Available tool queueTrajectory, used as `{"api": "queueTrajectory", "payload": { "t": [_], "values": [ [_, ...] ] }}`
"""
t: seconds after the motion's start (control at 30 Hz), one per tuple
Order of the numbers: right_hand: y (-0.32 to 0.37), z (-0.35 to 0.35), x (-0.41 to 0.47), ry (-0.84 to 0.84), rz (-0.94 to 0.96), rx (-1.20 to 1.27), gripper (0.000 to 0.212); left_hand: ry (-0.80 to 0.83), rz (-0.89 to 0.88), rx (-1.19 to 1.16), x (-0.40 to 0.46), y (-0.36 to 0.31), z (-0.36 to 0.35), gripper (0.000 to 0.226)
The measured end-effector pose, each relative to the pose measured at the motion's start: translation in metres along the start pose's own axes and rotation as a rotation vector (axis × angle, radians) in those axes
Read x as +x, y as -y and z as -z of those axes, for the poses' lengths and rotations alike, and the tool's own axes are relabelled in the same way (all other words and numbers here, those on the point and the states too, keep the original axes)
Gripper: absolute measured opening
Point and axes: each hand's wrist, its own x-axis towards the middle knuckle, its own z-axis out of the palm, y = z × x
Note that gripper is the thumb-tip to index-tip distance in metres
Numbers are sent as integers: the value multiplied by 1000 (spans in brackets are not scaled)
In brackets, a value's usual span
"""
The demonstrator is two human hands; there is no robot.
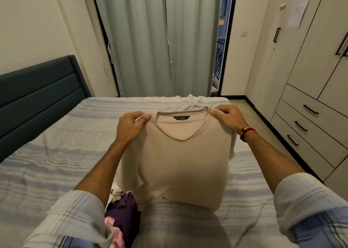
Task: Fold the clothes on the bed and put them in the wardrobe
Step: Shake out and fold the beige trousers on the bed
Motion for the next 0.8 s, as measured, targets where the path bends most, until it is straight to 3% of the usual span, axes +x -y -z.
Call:
{"api": "queueTrajectory", "payload": {
  "t": [0.13,0.37,0.8],
  "values": [
    [1,6,-4,25,32,-16,35,-43,-27,-31,4,-13,-15,27],
    [3,17,-13,-26,25,171,44,-125,-15,-66,9,-29,-33,21],
    [56,38,26,-210,110,212,18,-306,-100,-125,52,-79,-14,21]
  ]
}}
